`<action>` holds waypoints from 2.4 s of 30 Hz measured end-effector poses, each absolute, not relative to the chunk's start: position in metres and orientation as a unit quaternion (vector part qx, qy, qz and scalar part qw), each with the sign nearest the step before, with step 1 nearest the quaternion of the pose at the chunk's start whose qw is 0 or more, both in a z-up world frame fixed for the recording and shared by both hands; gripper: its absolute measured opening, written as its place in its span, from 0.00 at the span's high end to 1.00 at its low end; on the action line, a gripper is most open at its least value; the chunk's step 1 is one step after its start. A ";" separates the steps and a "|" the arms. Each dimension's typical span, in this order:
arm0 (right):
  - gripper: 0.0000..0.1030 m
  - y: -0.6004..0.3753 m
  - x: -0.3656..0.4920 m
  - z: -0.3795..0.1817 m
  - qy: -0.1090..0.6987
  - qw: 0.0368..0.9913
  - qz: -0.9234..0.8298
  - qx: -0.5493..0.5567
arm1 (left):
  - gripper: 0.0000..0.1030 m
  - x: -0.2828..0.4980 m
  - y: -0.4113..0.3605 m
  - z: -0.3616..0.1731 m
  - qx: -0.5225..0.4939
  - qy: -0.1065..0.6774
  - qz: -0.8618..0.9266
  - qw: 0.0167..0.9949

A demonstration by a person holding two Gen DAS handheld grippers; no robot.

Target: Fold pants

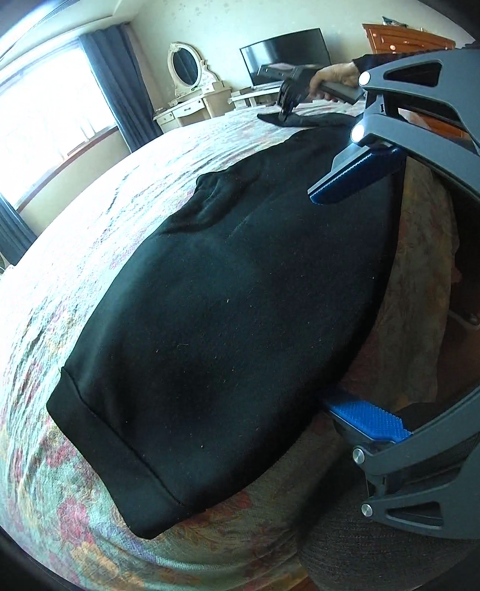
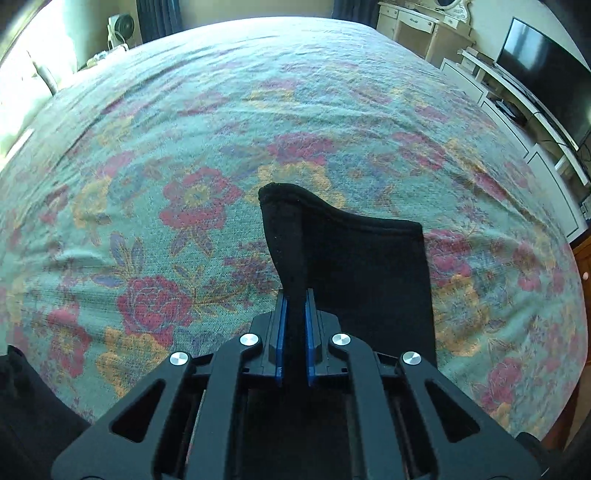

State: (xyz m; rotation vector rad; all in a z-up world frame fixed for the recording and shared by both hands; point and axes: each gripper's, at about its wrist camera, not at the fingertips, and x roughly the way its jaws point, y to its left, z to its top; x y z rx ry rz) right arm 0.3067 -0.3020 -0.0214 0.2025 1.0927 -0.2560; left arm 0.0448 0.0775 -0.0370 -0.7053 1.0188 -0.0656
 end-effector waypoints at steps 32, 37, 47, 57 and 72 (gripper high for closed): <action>0.93 -0.453 0.059 0.038 0.329 0.882 -0.072 0.329 | 0.06 0.077 -0.252 -0.056 -0.433 0.457 -0.203 0.750; 0.93 -0.455 0.044 0.040 0.320 0.885 -0.066 0.331 | 0.06 0.085 -0.247 -0.062 -0.466 0.442 -0.166 0.748; 0.93 -0.472 0.006 -0.008 0.359 0.856 -0.069 0.365 | 0.06 0.085 -0.251 -0.061 -0.460 0.446 -0.153 0.752; 0.63 -0.467 0.078 0.007 0.344 0.864 0.011 0.369 | 0.06 0.088 -0.254 -0.065 -0.464 0.458 -0.135 0.746; 0.74 -0.529 -0.064 -0.093 0.285 0.760 -0.115 0.573 | 0.06 0.084 -0.246 -0.068 -0.478 0.468 -0.137 0.731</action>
